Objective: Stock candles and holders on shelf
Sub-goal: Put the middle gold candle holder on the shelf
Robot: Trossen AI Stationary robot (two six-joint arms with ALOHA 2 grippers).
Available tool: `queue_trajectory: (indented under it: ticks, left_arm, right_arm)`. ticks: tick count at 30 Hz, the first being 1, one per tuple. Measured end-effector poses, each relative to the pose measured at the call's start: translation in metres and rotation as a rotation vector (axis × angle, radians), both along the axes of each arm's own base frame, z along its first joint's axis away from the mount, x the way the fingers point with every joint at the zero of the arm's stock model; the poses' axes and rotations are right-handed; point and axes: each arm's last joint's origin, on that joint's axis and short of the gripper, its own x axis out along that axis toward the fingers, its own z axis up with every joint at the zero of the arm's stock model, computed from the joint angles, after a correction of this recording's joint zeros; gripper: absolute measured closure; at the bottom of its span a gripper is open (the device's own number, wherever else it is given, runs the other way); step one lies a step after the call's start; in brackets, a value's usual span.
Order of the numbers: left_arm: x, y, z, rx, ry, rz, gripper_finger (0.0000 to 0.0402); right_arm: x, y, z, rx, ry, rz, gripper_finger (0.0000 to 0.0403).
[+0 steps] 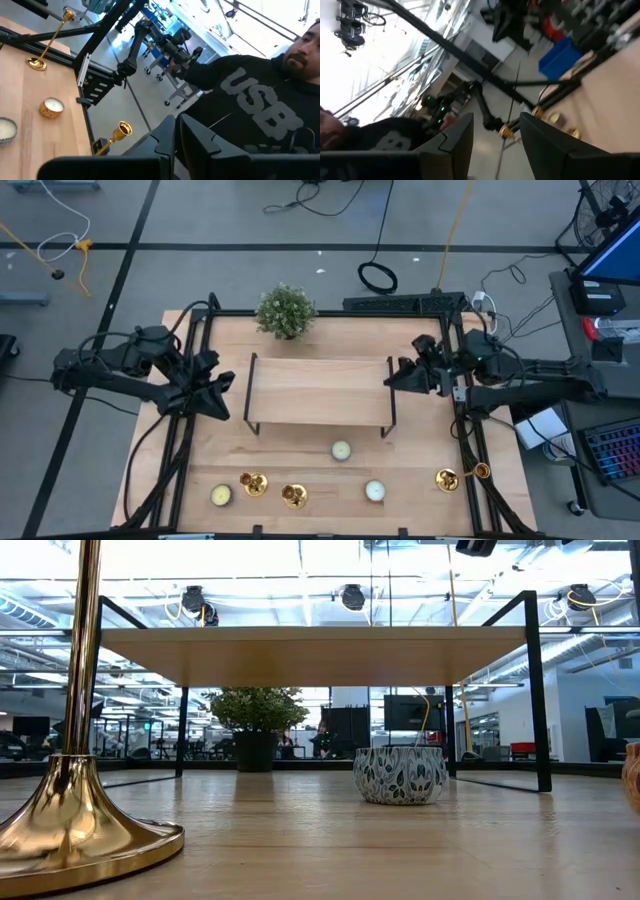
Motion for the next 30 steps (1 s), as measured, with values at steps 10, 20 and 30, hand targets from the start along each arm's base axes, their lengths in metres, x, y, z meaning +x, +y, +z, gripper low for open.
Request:
queue_trajectory:
  ticks: [10,20,30]
  left_arm:
    - [0.0,0.0,-0.002,0.001,0.016,0.0,0.0369]
    - [0.0,0.0,-0.002,0.011,0.012,0.0,0.0369]
    - [0.0,0.001,-0.008,0.028,0.064,0.025,0.0369]
  right_arm:
    - [0.004,0.025,-0.019,0.128,0.252,0.143,0.0247]
    - [-0.011,0.032,-0.03,0.27,0.486,0.195,0.0248]
    - [-0.034,0.03,-0.043,0.349,0.712,0.133,0.0248]
